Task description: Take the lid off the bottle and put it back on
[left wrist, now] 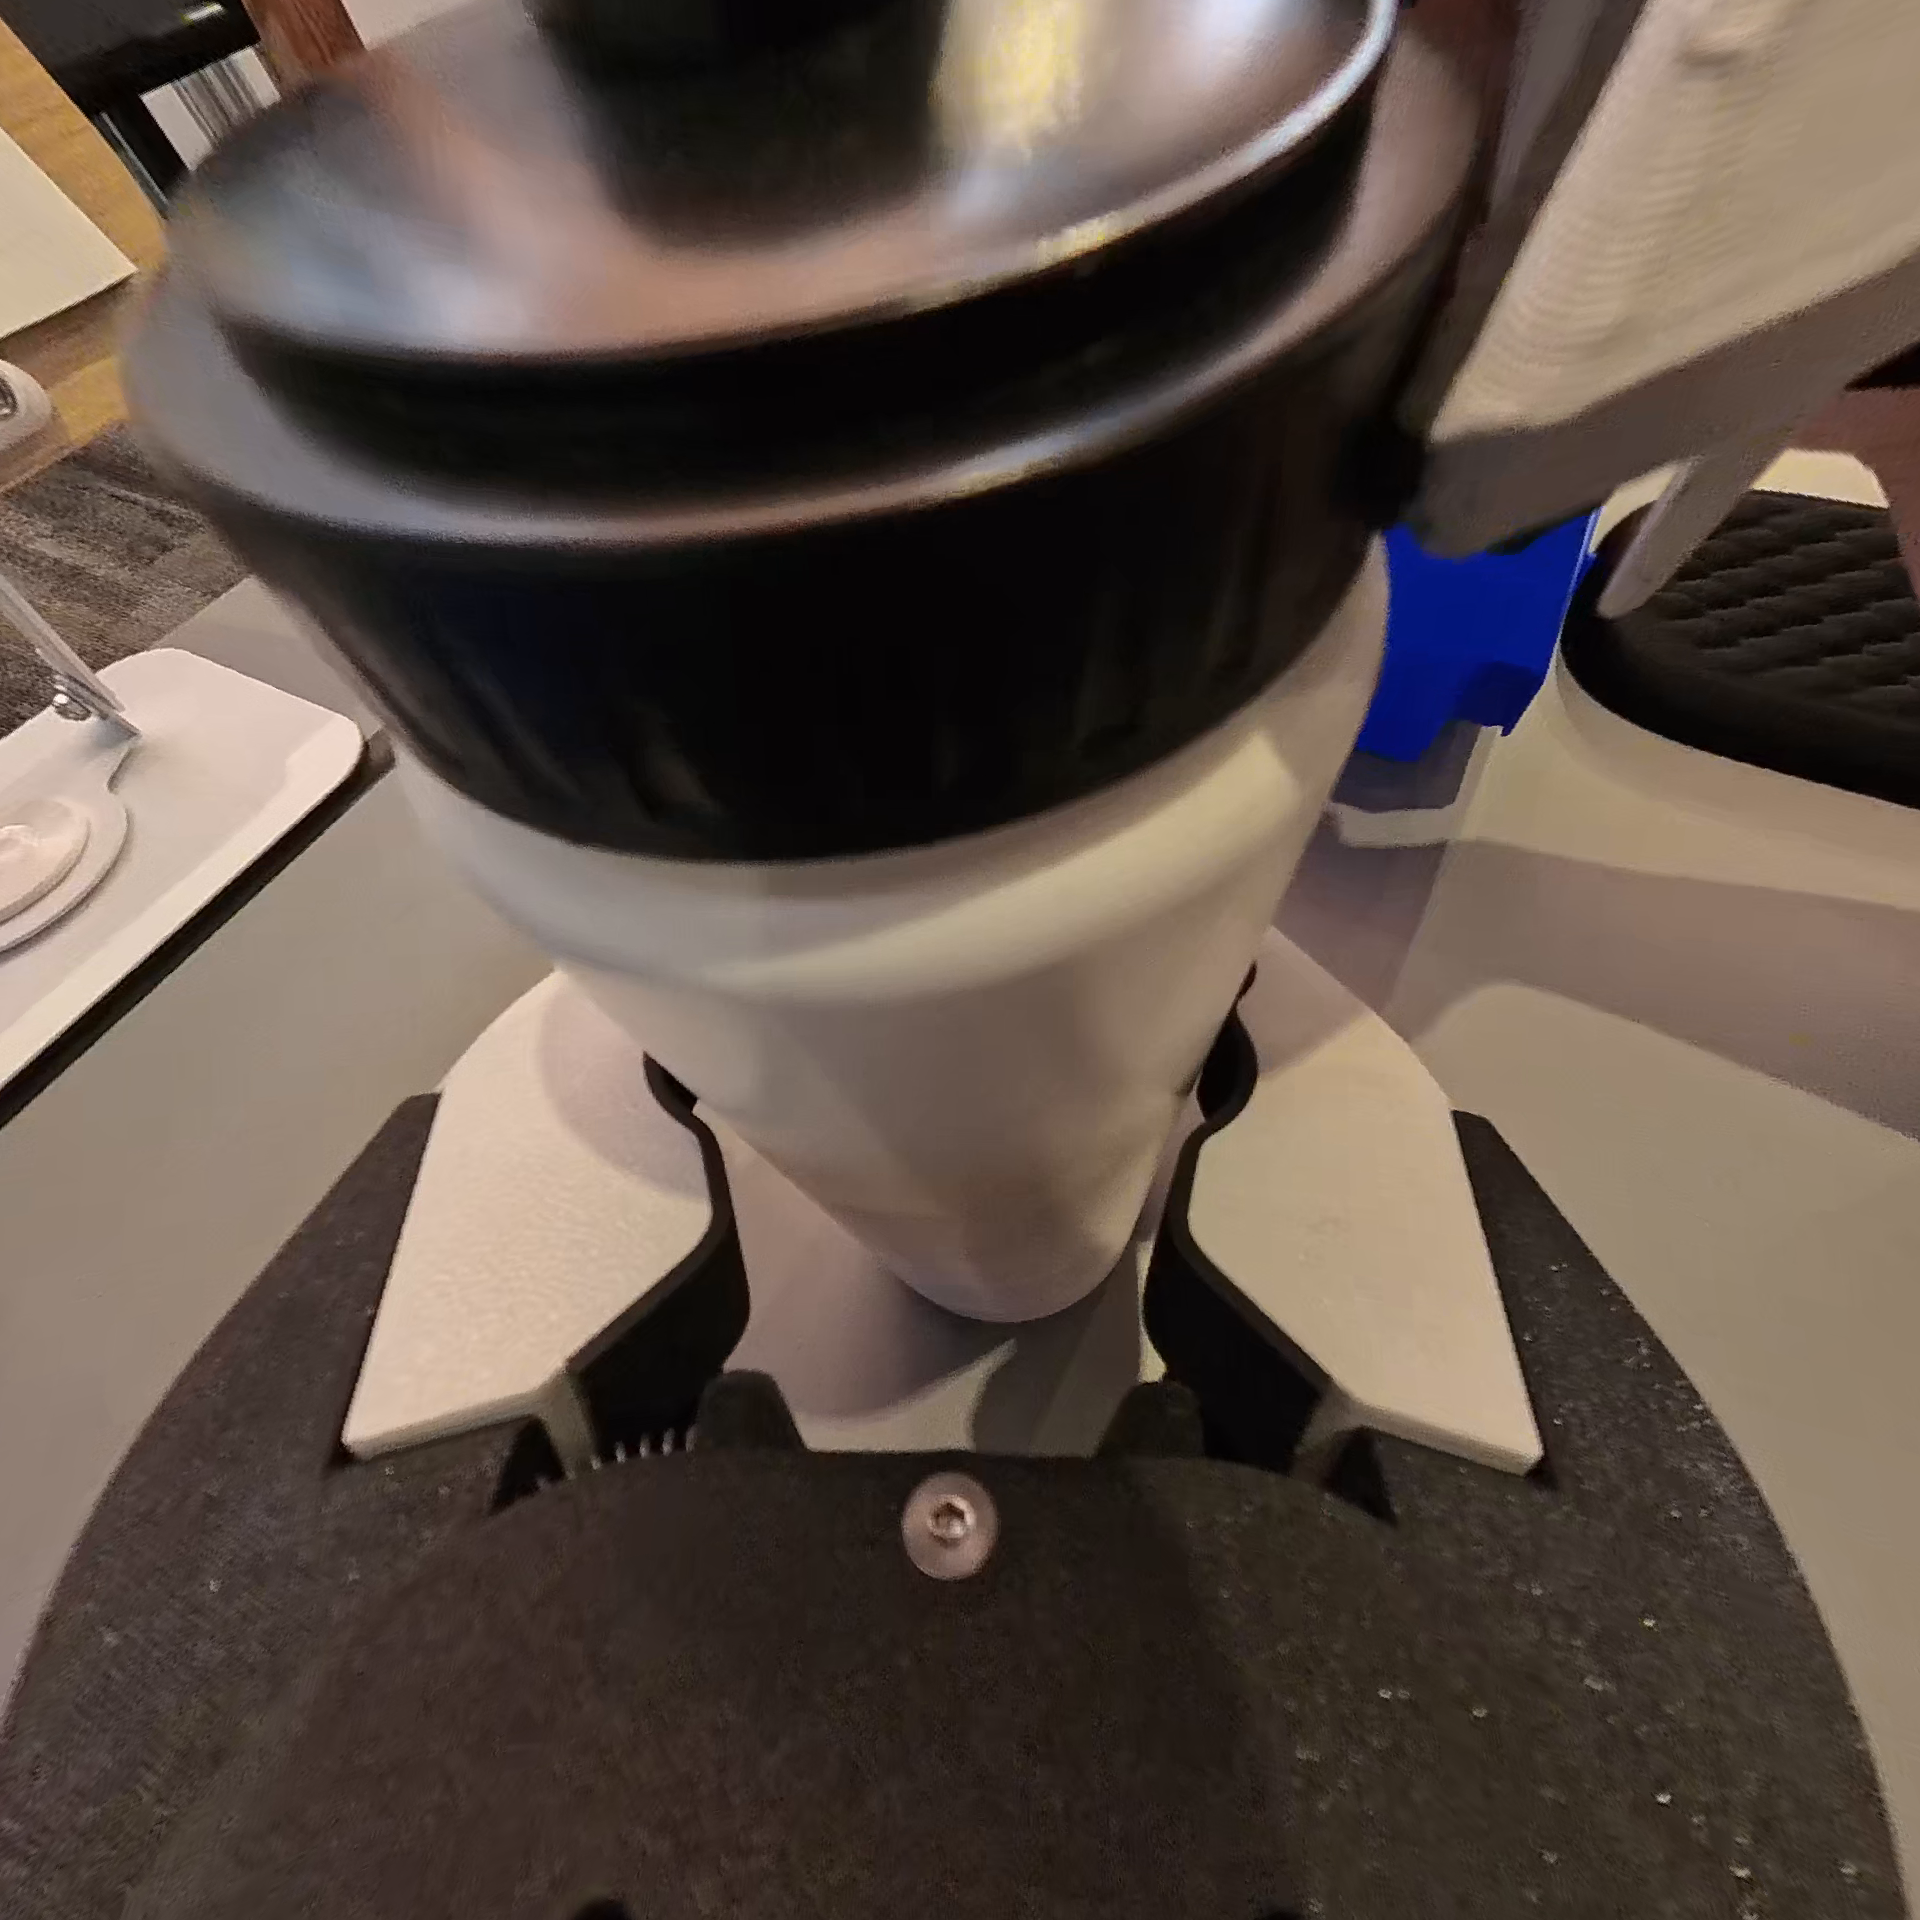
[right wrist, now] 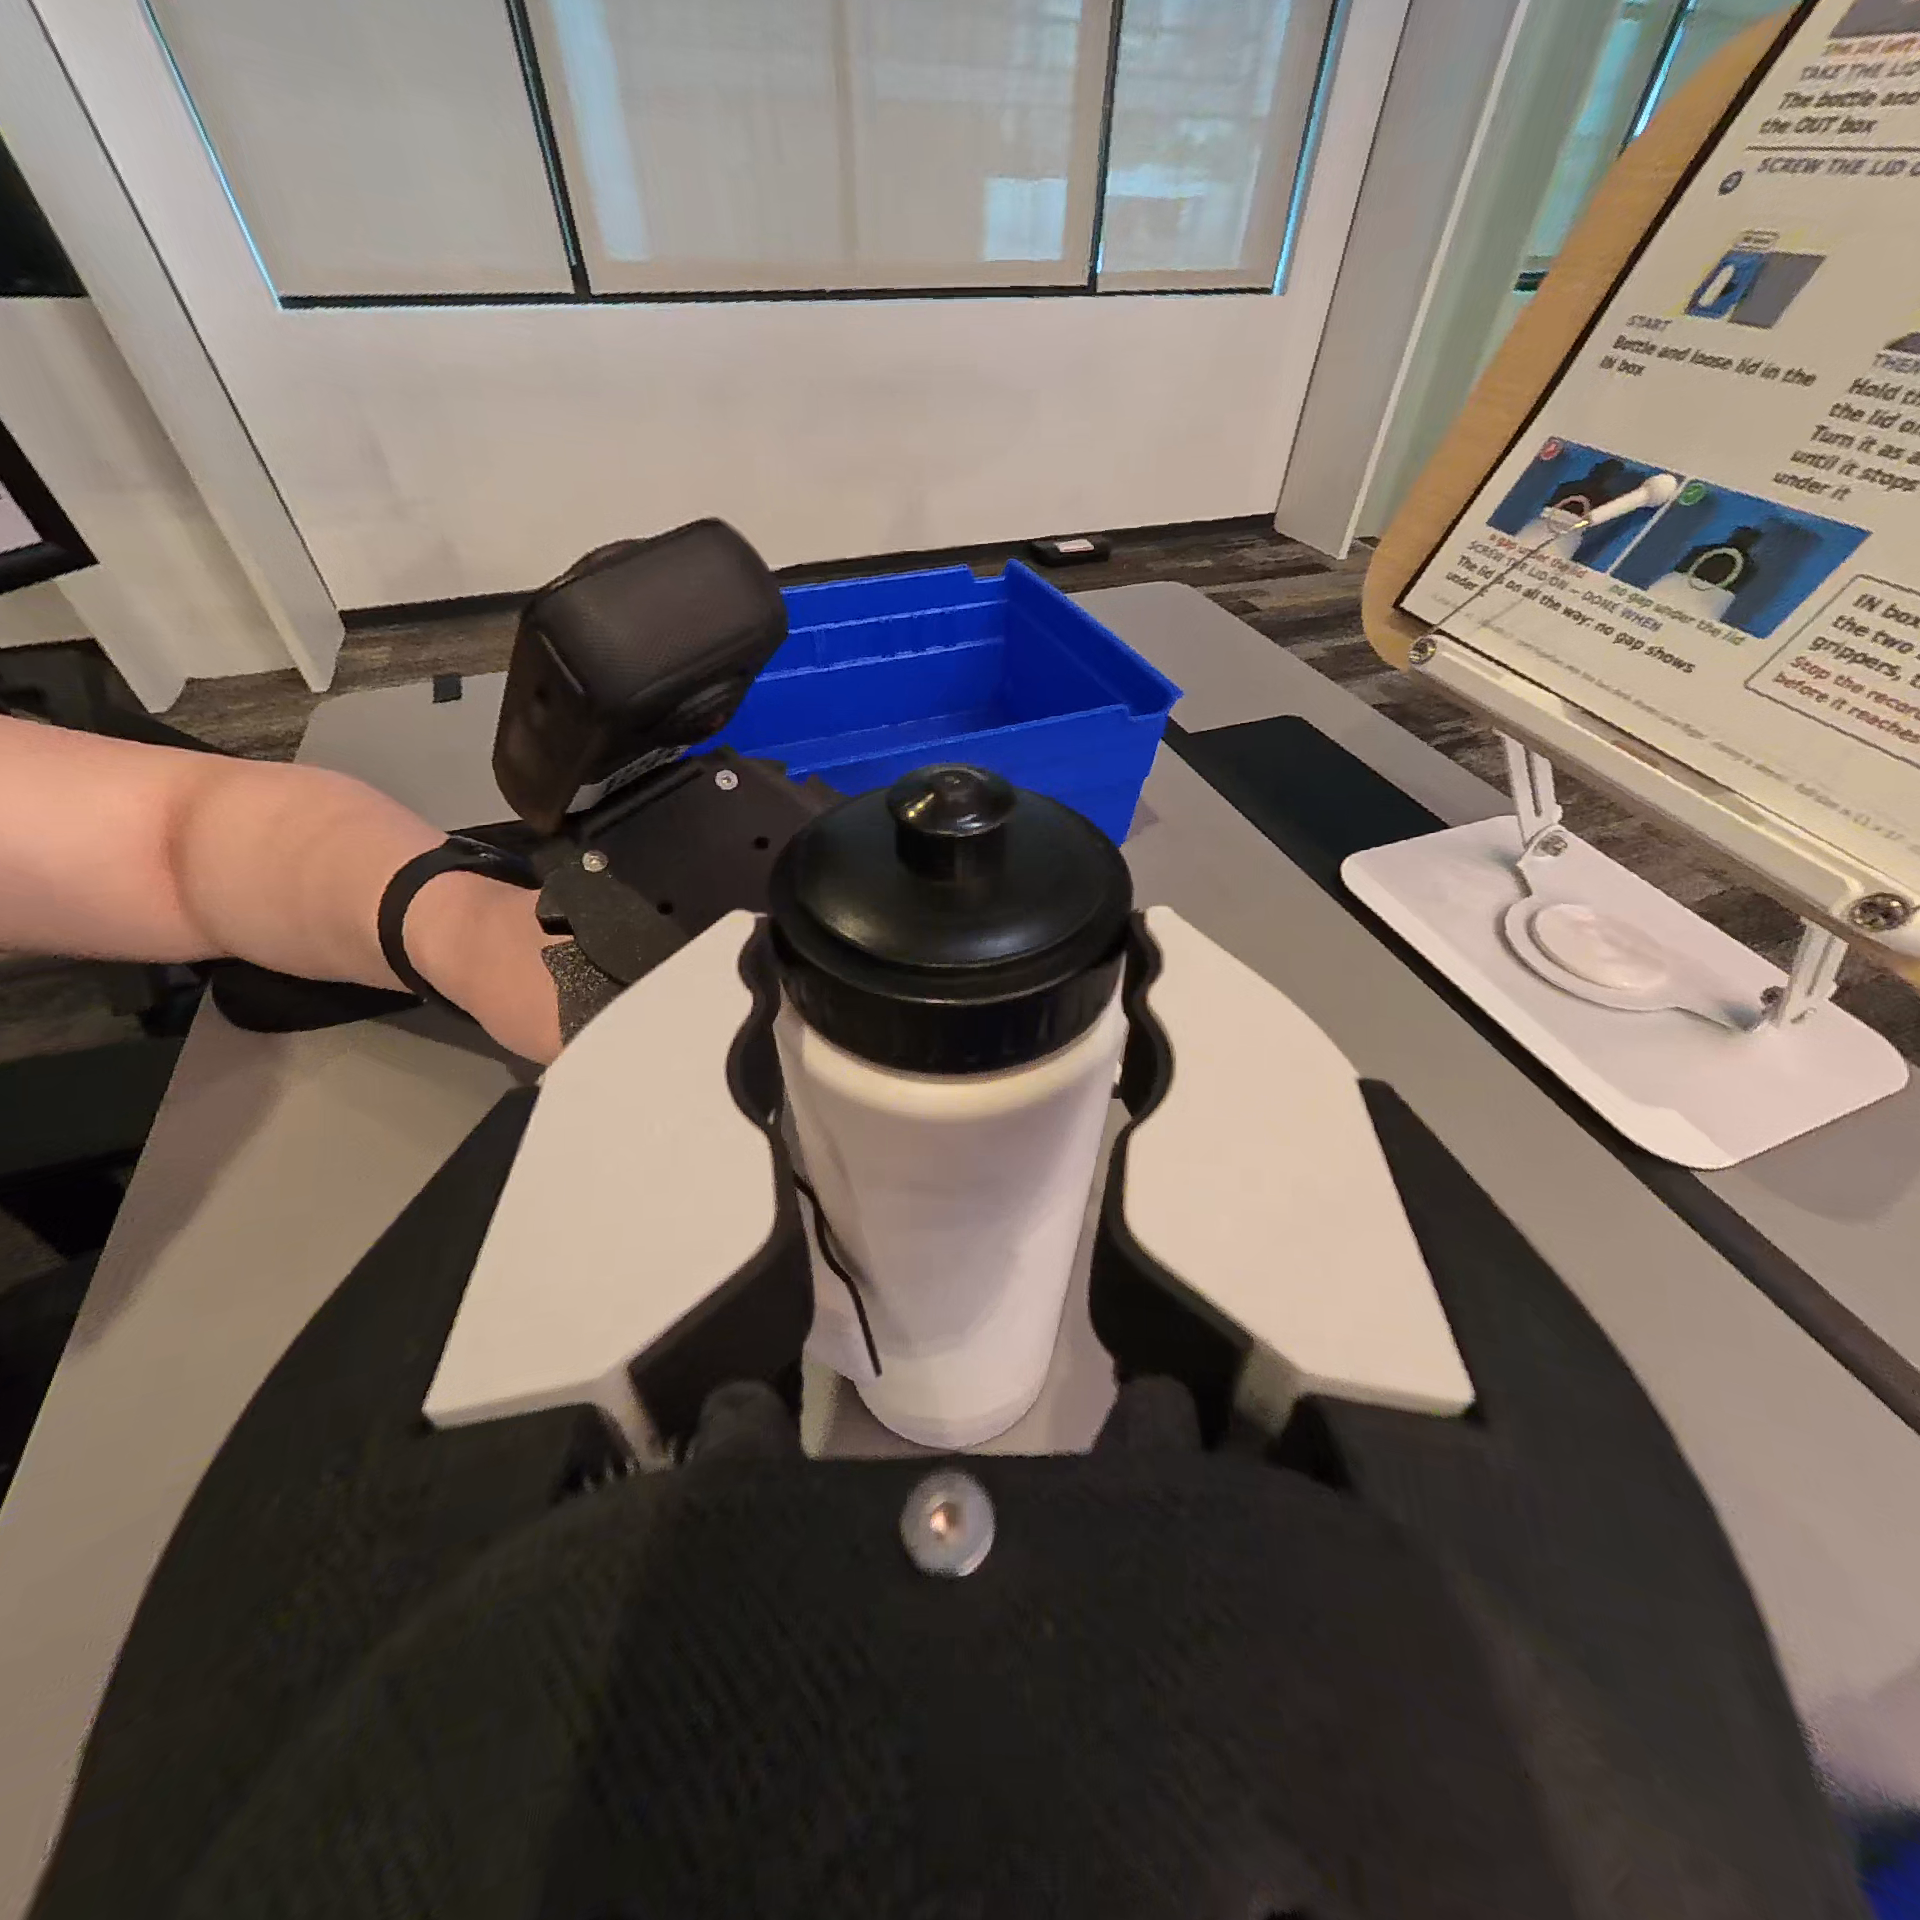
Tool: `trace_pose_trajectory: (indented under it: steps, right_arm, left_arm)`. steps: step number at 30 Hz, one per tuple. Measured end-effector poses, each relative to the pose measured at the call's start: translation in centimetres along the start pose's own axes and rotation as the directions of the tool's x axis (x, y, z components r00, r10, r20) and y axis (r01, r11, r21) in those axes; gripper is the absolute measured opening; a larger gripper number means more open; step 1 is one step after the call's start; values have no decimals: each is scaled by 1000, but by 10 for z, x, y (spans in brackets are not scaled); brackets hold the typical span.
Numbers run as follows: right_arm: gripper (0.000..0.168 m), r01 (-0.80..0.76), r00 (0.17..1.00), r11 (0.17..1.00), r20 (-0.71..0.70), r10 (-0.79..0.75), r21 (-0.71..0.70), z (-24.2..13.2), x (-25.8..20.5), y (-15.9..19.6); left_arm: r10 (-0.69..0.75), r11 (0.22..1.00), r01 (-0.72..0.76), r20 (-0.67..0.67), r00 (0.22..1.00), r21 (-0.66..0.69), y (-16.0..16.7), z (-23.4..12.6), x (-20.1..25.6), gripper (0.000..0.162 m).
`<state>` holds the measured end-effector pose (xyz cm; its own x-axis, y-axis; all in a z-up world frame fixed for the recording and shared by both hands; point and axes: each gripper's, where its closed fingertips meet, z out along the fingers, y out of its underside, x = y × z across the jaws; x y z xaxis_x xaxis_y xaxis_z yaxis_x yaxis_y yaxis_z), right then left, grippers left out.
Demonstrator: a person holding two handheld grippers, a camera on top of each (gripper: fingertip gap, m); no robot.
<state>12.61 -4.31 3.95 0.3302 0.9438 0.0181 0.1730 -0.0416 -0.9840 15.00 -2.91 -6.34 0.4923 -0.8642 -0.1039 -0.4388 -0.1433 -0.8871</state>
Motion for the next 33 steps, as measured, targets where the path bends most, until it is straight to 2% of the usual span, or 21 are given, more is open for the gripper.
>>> trace_pose_trajectory:
  steps: [5,9,11,13,15,17,21,24,28,33]
  right_arm:
    - [66,-27,976,1000,-217,25,-6,2,2,0]
    - [66,-49,883,998,-464,66,47,5,4,-1]
    - [66,-13,849,998,-527,40,55,7,3,-1]
    - [66,36,860,999,-509,-22,17,9,2,1]
    - [72,45,913,999,-406,-46,-11,11,-3,4]
    - [81,28,961,1000,-276,-31,-13,10,-7,3]
    - [81,38,991,999,-129,-37,2,3,-1,-5]
    - [81,-19,1000,1000,-7,19,3,7,-6,-7]
    - [69,-29,999,999,-19,29,-21,14,2,-1]
    - [69,-29,988,999,-153,34,36,13,3,-1]
  left_arm:
    - [-19,1000,20,48,999,-11,1,0,-4,97]
    - [-33,999,34,74,997,-13,1,0,-9,96]
    - [-34,999,35,74,997,-12,2,-1,-10,96]
    - [-34,999,35,70,997,-16,2,-3,-10,96]
    - [-27,999,29,62,998,-24,3,-3,-10,96]
    - [-25,999,27,56,998,-27,3,-3,-10,96]
    - [-18,1000,20,52,998,-24,2,-2,-9,96]
    - [-21,1000,22,52,998,-19,2,-2,-9,97]
    - [-18,1000,19,44,999,-20,2,-2,-8,97]
    - [-20,1000,21,46,999,-22,3,-2,-8,96]
